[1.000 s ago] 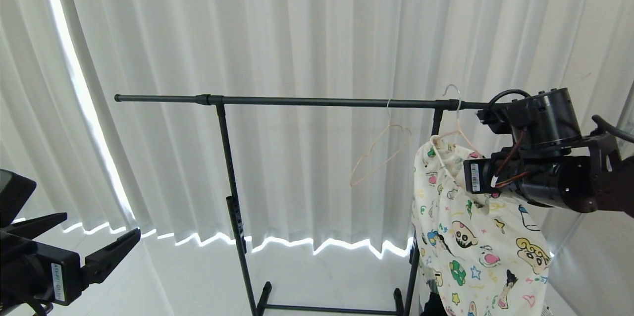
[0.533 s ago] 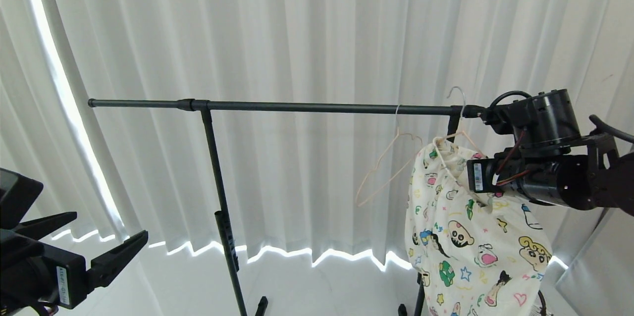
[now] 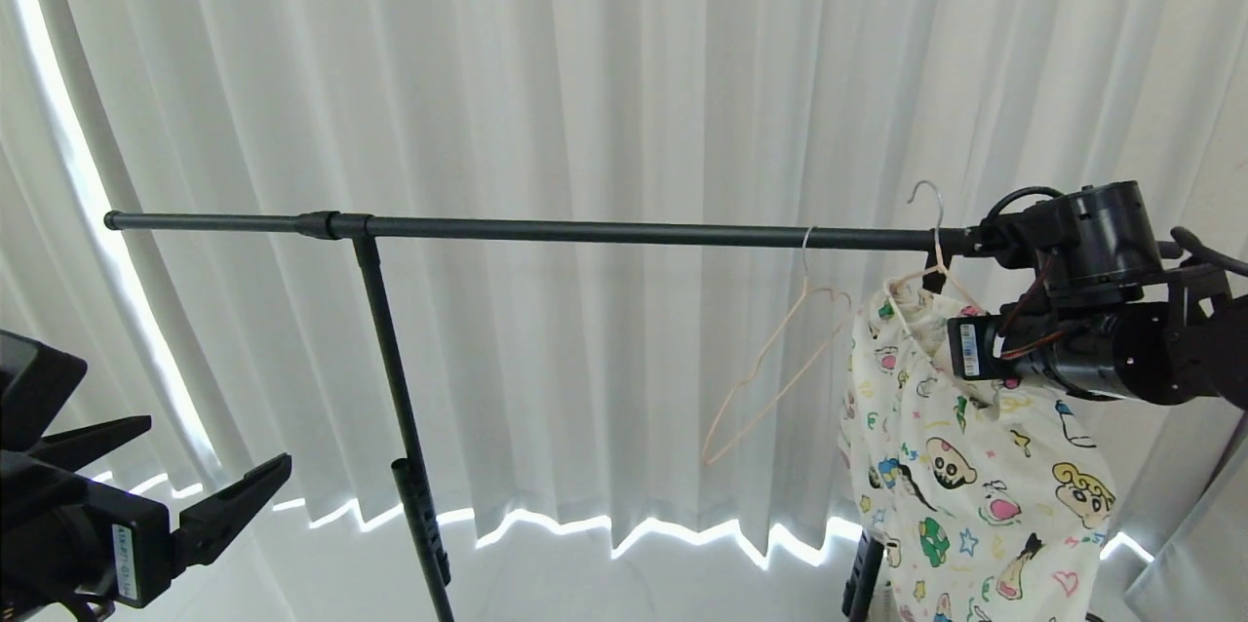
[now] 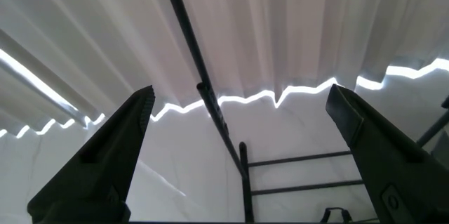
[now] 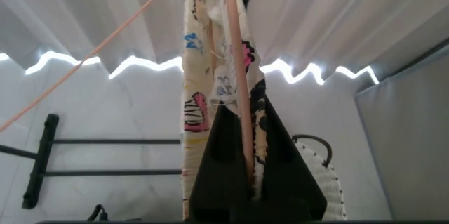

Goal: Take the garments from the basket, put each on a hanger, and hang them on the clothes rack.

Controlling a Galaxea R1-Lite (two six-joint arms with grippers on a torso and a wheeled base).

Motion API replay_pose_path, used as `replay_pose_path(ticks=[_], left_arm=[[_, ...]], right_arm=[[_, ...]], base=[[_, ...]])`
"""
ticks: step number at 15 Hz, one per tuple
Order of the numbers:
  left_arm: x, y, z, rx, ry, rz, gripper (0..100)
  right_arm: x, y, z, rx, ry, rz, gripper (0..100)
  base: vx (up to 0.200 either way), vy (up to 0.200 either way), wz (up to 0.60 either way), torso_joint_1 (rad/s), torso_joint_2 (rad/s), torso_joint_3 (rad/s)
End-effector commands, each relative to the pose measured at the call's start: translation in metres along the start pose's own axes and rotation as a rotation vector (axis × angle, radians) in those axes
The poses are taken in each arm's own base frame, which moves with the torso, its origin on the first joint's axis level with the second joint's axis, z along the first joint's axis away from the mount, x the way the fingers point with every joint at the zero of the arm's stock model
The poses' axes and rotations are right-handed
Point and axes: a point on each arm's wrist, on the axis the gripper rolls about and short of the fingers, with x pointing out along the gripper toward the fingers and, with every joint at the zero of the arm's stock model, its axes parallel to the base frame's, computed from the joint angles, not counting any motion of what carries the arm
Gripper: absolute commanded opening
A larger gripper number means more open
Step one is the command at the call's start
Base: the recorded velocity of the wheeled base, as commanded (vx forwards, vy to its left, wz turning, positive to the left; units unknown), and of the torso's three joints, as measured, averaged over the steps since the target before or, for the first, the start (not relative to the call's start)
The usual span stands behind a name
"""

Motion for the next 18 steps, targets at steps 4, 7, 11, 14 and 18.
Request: replay_pose_path(ticks=[4, 7, 11, 14, 18], left_arm=[[-0.001, 0.000, 0.000, 0.000, -0.004, 0.001, 100], [-0.001, 0.000, 0.000, -0.001, -0.002, 0.001, 100], [-0.001, 0.000, -0.001, -0.001, 0.001, 0.000, 100], [-0.001, 0.000, -0.001, -0.001, -0.001, 0.000, 100], [-0.001, 0.000, -0.001, -0.001, 0.001, 0.000, 100]], right_arm=[[0.010, 0.002, -0.011, -0.006, 0.025, -0.004, 0], [0.002, 0.002, -0.032, 0.000, 0.054, 0.005, 0], [0.004, -0.001, -0.038, 0.013, 0.050, 0.002, 0], [0.006, -0.001, -0.040, 0.011, 0.060, -0.002, 0], [0.005, -0.001, -0.038, 0.031, 0.051, 0.000, 100]], base=[[0.000, 0.000, 0.00, 0.000, 0.00, 0.000], [0.000, 0.000, 0.00, 0.000, 0.00, 0.000], [0.000, 0.000, 0.00, 0.000, 0.00, 0.000], [0.000, 0.000, 0.00, 0.000, 0.00, 0.000], [0.000, 0.000, 0.00, 0.000, 0.00, 0.000]])
